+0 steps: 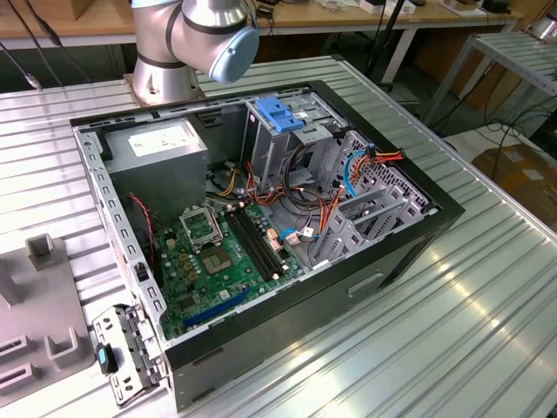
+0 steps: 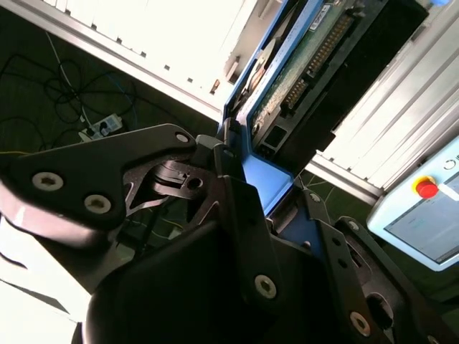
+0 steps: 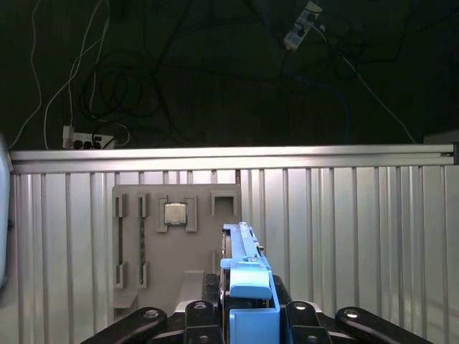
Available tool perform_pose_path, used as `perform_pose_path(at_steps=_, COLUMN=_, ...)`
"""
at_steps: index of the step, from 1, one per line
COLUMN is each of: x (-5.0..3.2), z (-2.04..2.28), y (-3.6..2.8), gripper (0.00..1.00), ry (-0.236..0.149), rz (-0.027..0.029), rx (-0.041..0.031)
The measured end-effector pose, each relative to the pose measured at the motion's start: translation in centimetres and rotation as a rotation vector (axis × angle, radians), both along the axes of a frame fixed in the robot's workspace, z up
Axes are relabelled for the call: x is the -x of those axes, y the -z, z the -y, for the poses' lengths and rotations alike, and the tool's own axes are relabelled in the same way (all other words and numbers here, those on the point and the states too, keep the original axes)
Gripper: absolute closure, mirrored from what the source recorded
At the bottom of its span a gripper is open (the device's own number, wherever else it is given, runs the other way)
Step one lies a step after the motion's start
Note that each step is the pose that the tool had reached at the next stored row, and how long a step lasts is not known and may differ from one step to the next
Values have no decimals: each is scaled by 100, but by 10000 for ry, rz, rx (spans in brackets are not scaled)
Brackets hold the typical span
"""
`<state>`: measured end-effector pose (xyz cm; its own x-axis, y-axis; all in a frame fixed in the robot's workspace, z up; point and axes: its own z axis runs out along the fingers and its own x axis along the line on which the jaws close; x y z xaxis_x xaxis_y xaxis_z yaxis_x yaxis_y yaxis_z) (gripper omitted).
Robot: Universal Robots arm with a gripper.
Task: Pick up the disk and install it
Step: 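Pick up the disk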
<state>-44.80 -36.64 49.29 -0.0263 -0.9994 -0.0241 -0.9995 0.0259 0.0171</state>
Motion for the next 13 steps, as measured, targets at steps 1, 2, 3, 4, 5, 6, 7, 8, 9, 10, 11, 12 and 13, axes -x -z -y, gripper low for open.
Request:
perform_pose_path(at_steps=1, x=-16, z=0, y=0, gripper=63, ry=0, rz=1, rx=0)
perform_pose_path(at_steps=2, x=-32, z=0, y=0, gripper=63, ry=0, rz=1, rx=-1)
perform_pose_path(at_steps=3, x=-47, z=0, y=0, gripper=63, ry=0, rz=1, rx=-1)
perform_pose_path(at_steps=4, x=-65, z=0, y=0, gripper=63, ry=0, rz=0, rx=0)
perform_pose_path(at_steps=5, x=-91, z=0, y=0, gripper=63, ry=0, rz=0, rx=0)
perform_pose_path(at_steps=6, x=-107, z=0, y=0, gripper=63, ry=0, rz=0, rx=0)
perform_pose_path(at_steps=7, x=-126, z=0, y=0, gripper=63, ry=0, rz=0, rx=0)
perform_pose_path(at_steps=8, x=-144, z=0, y=0, gripper=63, ry=0, rz=1, rx=0)
perform_pose_path(at_steps=9, x=-170, z=0, y=0, gripper=63, ry=0, rz=0, rx=0)
perform_pose_path(at_steps=10, x=-187, z=0, y=0, gripper=63, ry=0, rz=1, rx=0)
perform_pose_path(at_steps=11, x=-200, z=0, y=0, gripper=63, ry=0, rz=0, rx=0)
perform_pose_path(at_steps=12, x=-217, z=0, y=0, gripper=63, ry=0, rz=0, rx=0)
perform_pose_path(at_steps=13, x=-230, z=0, y=0, gripper=63, ry=0, rz=-1, rx=0)
